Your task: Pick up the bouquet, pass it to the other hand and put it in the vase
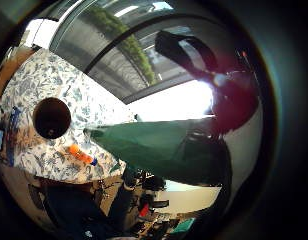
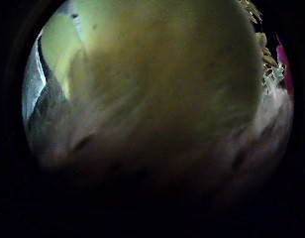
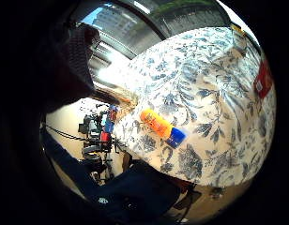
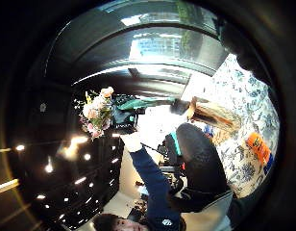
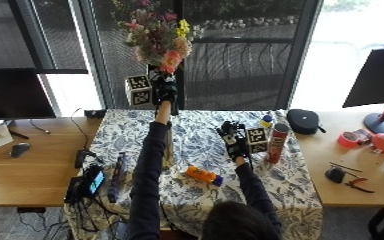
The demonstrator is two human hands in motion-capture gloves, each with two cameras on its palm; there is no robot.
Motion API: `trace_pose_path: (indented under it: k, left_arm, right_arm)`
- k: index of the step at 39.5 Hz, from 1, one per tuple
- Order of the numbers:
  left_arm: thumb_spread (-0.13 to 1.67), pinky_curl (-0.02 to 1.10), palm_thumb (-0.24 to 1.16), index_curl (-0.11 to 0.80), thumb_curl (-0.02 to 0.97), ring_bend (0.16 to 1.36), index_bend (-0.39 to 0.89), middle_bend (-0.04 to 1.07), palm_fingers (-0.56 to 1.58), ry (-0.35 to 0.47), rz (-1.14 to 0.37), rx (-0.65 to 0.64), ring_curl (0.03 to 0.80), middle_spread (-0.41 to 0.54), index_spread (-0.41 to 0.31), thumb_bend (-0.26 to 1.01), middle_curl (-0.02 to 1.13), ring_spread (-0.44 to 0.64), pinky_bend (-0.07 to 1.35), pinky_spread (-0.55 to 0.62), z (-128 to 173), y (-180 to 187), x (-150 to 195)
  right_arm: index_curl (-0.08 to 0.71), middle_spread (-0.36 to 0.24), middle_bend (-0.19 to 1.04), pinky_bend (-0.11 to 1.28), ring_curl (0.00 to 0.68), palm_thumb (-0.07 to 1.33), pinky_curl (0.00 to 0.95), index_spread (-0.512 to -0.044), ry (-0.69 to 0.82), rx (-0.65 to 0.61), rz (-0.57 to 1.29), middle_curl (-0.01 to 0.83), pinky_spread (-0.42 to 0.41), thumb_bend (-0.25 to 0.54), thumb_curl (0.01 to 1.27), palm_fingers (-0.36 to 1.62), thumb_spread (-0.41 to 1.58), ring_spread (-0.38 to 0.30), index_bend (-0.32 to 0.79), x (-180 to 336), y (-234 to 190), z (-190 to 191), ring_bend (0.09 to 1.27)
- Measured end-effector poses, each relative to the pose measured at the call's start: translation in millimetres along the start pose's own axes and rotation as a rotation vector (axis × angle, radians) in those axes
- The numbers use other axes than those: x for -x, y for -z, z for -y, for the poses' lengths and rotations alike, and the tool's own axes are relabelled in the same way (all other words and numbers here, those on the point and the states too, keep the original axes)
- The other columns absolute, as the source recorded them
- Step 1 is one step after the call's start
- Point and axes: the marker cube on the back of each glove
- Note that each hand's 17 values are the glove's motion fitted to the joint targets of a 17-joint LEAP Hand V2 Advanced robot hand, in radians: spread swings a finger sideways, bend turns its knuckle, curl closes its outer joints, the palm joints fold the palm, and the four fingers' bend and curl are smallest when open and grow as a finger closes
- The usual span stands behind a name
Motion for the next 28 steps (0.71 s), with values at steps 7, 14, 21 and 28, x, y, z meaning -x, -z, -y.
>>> trace_pose_path:
  k: [7, 14, 21, 28]
  left_arm:
    - [1.04, 0.45, 0.47, 0.649, 0.394, 0.82, 0.46, 0.76, 1.18, -0.014, 0.037, -0.067, 0.483, -0.283, -0.310, -0.03, 0.62, -0.33, 0.33, -0.29, 11, 9, 7]
    - [1.05, 0.45, 0.47, 0.658, 0.367, 0.80, 0.42, 0.74, 1.20, -0.002, 0.070, -0.107, 0.477, -0.279, -0.300, -0.02, 0.62, -0.33, 0.29, -0.28, 22, 20, 17]
    - [1.06, 0.45, 0.48, 0.671, 0.348, 0.78, 0.38, 0.72, 1.21, 0.010, 0.106, -0.132, 0.476, -0.278, -0.296, -0.02, 0.62, -0.33, 0.27, -0.28, 40, 25, 35]
    - [1.07, 0.45, 0.49, 0.685, 0.333, 0.77, 0.36, 0.70, 1.22, 0.046, 0.121, -0.103, 0.477, -0.281, -0.295, -0.02, 0.63, -0.33, 0.27, -0.28, 40, 27, 48]
  right_arm:
    - [0.284, -0.096, 0.24, 0.36, 0.354, 0.63, 0.344, -0.266, 0.006, 0.007, 0.001, 0.409, 0.170, -0.025, 0.41, 0.70, 1.10, -0.127, 0.11, -7, 1, -1, 0.43]
    - [0.280, -0.099, 0.23, 0.34, 0.354, 0.62, 0.342, -0.263, -0.046, 0.049, 0.034, 0.408, 0.175, -0.023, 0.40, 0.71, 1.11, -0.127, 0.12, 1, -1, -15, 0.42]
    - [0.282, -0.093, 0.22, 0.32, 0.353, 0.62, 0.341, -0.259, -0.048, 0.050, 0.014, 0.409, 0.178, -0.022, 0.39, 0.72, 1.11, -0.126, 0.13, -14, -3, -9, 0.40]
    - [0.280, -0.097, 0.22, 0.30, 0.355, 0.62, 0.342, -0.258, -0.053, 0.058, 0.024, 0.410, 0.181, -0.020, 0.39, 0.74, 1.12, -0.126, 0.13, -15, -5, -11, 0.40]
